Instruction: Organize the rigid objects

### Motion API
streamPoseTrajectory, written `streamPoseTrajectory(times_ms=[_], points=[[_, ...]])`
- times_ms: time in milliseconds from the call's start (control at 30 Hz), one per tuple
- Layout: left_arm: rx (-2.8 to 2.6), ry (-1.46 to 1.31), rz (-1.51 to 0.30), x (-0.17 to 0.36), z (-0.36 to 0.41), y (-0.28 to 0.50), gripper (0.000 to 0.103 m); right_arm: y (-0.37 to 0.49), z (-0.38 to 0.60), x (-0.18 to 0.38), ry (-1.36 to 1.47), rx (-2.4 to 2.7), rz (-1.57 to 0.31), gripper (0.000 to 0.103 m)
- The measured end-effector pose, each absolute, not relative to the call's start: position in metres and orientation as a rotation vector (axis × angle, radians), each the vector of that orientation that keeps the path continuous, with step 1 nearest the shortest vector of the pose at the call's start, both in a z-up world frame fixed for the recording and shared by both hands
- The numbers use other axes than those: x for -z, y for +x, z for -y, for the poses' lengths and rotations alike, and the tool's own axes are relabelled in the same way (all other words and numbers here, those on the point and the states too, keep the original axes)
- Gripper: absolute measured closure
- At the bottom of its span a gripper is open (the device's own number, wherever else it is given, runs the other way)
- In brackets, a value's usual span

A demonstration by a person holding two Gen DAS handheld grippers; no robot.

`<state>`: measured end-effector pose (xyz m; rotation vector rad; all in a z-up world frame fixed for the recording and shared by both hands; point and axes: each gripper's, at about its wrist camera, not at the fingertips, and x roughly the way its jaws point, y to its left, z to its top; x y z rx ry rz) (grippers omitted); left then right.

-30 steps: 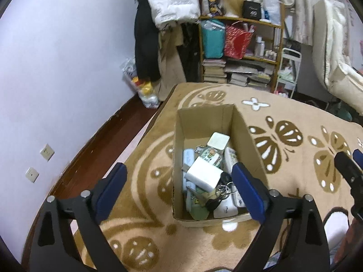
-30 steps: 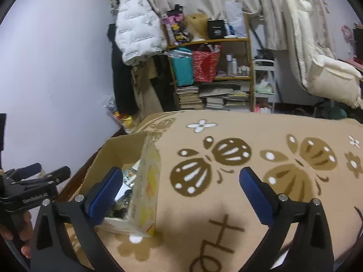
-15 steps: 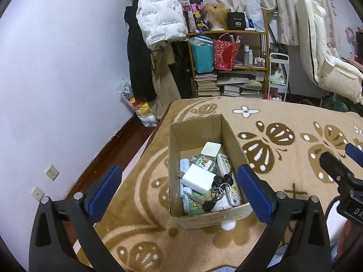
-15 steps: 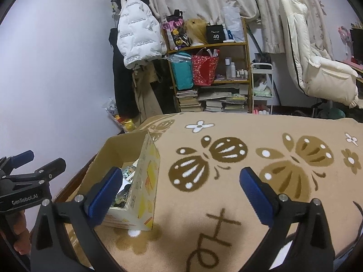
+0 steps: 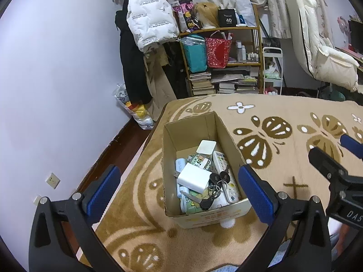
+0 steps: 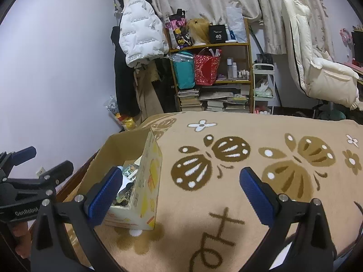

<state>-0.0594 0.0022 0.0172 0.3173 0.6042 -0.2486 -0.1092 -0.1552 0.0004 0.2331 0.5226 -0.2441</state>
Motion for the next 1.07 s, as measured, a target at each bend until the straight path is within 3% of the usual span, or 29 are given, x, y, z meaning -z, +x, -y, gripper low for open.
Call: streamPoseTrajectory(times_ms=[1067], points=[[0.222, 0.298, -0.614, -0.015, -0.009, -0.057, 0.000, -0.116, 0.170, -0.001, 0.269, 0.261, -0.514, 0.000]])
